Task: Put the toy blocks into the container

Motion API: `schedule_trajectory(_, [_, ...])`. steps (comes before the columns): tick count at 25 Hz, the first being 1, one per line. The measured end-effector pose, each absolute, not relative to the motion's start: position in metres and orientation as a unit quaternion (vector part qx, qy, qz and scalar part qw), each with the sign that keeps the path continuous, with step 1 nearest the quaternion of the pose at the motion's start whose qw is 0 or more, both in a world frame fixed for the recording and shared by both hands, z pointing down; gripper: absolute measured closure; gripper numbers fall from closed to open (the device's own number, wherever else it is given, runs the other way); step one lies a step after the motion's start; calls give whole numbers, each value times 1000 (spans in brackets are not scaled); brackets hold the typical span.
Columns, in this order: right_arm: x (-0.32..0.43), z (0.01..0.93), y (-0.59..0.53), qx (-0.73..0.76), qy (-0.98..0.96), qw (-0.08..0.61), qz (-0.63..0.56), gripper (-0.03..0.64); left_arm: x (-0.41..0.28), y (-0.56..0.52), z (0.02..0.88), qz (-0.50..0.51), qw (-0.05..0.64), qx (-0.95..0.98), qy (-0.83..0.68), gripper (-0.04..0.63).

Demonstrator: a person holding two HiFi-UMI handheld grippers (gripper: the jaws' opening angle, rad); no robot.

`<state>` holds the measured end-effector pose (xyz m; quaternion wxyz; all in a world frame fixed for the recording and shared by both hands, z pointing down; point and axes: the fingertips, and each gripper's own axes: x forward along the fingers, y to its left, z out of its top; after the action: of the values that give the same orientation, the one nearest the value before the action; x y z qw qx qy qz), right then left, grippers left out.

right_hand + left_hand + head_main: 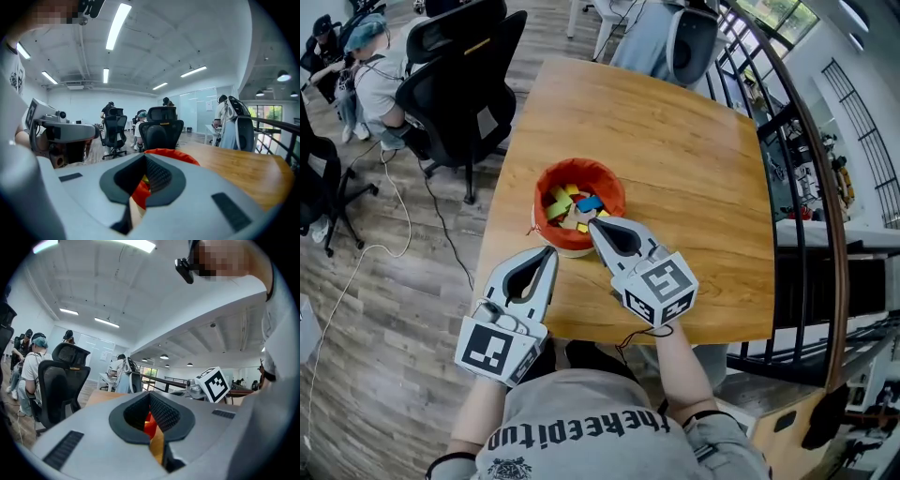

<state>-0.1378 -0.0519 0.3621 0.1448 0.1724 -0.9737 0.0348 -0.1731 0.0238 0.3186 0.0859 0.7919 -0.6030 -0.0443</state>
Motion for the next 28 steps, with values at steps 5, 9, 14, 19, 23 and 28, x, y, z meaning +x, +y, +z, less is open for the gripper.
schedule_trajectory(5, [-135,351,-42,173,-976,126,41,606,-167,19,317,-43,84,805,-586,581])
schedule_trajectory(9, [-130,343,-38,182,-976,116,39,606,-160,13,315,-43,81,817,-570,581])
schedule_trajectory(14, [-120,333,-36,202,-973,102,39,606,-151,7,314,-42,79,831,-548,581])
schedule_trajectory(19, [-108,323,-33,223,-970,90,33,606,-140,1,312,-39,80,848,-523,581])
schedule_trajectory(23, [-99,317,-29,241,-967,83,29,606,-133,-4,309,-40,75,859,-505,581])
schedule_trajectory(28, [-89,313,-26,264,-961,72,29,606,-121,-11,310,-36,77,875,-477,581])
